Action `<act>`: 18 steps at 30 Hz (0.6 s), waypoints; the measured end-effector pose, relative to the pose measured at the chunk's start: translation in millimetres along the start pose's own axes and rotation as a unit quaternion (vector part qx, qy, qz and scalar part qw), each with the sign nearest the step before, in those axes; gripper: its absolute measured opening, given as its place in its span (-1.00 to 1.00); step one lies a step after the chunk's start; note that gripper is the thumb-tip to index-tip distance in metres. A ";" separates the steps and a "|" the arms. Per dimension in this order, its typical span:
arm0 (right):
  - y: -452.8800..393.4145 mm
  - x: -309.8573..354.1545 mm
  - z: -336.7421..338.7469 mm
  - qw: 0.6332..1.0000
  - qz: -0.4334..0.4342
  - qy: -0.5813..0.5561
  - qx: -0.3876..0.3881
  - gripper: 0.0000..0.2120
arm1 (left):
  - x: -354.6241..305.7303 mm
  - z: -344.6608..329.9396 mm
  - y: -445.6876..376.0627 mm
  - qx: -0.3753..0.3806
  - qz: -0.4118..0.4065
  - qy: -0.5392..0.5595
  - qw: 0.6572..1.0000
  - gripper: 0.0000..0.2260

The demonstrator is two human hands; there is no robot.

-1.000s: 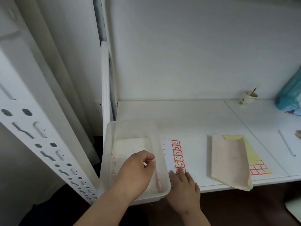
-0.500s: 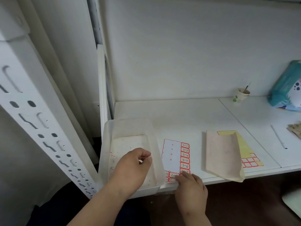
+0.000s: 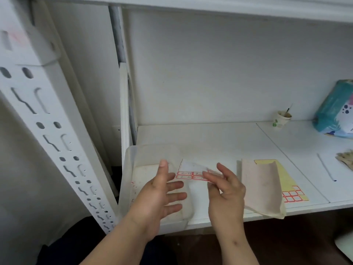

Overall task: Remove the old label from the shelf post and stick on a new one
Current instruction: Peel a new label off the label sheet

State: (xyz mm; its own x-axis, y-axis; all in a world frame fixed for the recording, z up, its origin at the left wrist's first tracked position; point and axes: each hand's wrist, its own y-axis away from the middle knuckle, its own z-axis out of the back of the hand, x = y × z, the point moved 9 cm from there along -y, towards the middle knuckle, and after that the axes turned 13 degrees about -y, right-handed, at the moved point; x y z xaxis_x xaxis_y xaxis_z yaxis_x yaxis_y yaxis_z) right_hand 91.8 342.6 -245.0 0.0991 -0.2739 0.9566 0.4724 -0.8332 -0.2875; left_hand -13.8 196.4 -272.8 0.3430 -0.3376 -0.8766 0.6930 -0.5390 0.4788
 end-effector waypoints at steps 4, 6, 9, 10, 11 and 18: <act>11.8 15.3 -19.9 0.997 0.048 0.021 0.065 -0.45 | 0.3 10.7 2.0 0.010 0.010 0.108 0.994 -0.51; 15.8 20.2 -20.3 0.995 0.064 0.011 0.071 -0.44 | 4.9 14.8 3.5 -0.007 0.020 0.118 0.993 -0.65; 21.9 28.3 -21.3 0.992 0.094 0.019 0.087 -0.51 | 12.3 15.1 7.9 -0.006 0.037 0.135 0.990 -0.78; 23.9 30.7 -21.4 0.990 0.099 0.023 0.094 -0.58 | 12.4 15.2 10.3 -0.004 0.036 0.144 0.989 -0.79; 24.5 30.0 -20.8 0.991 0.086 0.026 0.098 -0.65 | 11.5 16.1 12.6 -0.004 0.032 0.149 0.988 -0.80; 25.7 46.4 -21.9 0.992 0.081 0.082 0.051 -0.89 | -4.0 24.3 29.7 -0.003 -0.035 0.161 0.986 -0.79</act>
State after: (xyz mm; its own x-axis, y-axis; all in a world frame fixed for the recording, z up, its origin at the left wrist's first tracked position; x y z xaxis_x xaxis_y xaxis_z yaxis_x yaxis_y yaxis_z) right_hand 89.4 298.0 -209.0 0.0409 -0.4821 0.8752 0.5487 -0.7211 -0.4229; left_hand -10.0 163.0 -253.8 0.4778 -0.0363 -0.8777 0.7252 -0.5476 0.4174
